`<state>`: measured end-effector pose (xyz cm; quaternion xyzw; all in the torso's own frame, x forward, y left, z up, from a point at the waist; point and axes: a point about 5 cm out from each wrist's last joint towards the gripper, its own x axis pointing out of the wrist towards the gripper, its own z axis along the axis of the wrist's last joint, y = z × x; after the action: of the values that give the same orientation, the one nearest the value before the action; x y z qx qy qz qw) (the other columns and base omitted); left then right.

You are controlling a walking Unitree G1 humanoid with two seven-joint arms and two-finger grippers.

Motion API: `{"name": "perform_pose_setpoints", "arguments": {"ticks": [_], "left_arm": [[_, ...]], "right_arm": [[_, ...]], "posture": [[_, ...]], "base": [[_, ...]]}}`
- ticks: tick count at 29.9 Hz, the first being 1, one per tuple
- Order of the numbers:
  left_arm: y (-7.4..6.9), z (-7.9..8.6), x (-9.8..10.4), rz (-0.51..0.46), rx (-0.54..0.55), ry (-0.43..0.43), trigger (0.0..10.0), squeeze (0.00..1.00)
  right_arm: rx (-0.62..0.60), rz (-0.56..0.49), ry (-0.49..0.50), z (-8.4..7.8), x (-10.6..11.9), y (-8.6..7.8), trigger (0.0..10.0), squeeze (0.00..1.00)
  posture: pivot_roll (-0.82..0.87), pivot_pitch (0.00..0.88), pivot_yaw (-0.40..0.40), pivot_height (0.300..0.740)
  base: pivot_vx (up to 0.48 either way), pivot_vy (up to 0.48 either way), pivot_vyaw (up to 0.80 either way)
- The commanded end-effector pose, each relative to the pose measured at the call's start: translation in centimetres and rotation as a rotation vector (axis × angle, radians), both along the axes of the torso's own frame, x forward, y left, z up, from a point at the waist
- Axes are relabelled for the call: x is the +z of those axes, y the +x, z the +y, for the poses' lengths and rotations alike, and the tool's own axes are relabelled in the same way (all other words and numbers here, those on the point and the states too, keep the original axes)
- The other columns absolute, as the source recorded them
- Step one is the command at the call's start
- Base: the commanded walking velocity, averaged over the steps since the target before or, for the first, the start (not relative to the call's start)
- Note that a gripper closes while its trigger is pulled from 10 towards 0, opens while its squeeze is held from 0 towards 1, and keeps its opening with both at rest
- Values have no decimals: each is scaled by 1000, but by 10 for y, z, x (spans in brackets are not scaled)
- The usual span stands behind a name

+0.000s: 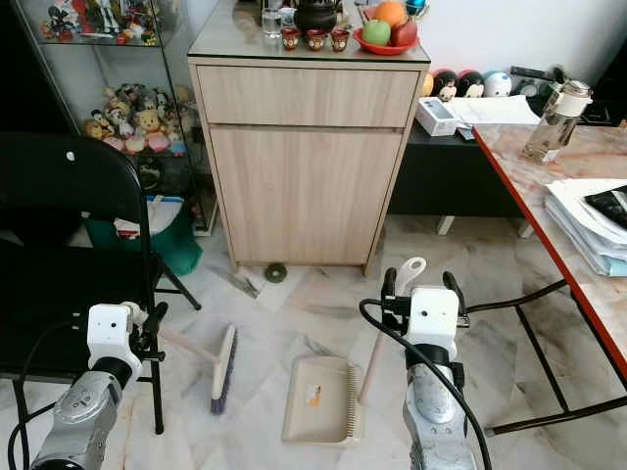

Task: Sweep floor

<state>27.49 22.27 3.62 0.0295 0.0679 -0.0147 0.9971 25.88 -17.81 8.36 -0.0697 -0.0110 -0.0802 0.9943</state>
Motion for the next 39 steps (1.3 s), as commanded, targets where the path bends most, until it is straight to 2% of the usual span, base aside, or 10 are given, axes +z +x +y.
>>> {"name": "perform_pose_setpoints", "arguments": {"ticks": [1,19,39], "left_arm": [[4,-3,9,-51,-16,1,10000,0],[6,-3,9,-52,-17,-2,10000,0],[5,-3,8,-48,-16,1,10000,0]], "right_arm": [[-7,-19,-2,-3,4,2,10000,0],[-6,-12,-5,-3,4,5,10000,0],[0,-1,0,-2,2,5,10000,0]], "posture": [[-78,40,-55,740],[-79,51,-57,740],[-80,56,-58,740]], "base": [[281,0,0],[304,0,0],[0,0,0]]}}
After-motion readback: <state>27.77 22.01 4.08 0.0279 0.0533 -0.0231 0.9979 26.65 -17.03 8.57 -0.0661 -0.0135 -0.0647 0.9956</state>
